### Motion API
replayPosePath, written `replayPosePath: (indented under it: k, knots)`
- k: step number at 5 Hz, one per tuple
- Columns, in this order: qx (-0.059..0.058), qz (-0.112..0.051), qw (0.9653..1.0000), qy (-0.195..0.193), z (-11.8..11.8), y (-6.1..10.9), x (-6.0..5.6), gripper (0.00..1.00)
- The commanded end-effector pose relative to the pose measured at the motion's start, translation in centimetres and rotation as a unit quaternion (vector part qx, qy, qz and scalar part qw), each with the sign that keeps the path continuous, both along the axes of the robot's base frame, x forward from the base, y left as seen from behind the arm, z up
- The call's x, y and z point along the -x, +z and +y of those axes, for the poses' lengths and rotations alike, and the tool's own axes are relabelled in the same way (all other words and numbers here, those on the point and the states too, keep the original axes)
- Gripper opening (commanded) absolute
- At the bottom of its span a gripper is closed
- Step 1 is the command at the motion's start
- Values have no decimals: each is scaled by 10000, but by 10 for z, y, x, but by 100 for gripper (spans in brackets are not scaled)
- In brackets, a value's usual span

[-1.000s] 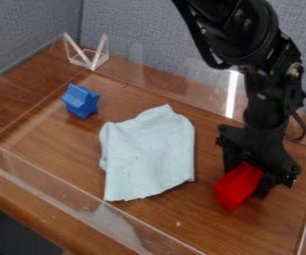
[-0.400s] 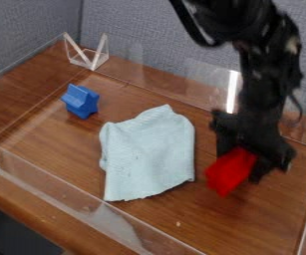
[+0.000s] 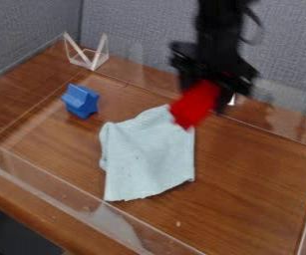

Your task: Move the red object to the left of cloth

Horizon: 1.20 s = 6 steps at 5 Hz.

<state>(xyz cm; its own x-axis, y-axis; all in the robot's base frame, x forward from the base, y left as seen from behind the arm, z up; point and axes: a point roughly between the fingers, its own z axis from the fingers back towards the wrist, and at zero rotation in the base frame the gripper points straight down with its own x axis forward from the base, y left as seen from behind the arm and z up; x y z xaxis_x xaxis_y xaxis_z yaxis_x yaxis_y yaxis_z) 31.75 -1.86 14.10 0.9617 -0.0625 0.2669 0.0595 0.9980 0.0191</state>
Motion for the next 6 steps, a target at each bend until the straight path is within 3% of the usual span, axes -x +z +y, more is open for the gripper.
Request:
replayPosePath:
  k: [1,2,3,4,6]
  knots:
    - [-21,-283,9990,345,43,23,9,0]
    - [-82,-167,9981,590,79,14,21,0]
    - [-135,-19,9973,727,104,-4,26,0]
    - [-191,98,9970,749,113,-19,26,0]
    - [-335,419,9959,731,123,-68,27,0]
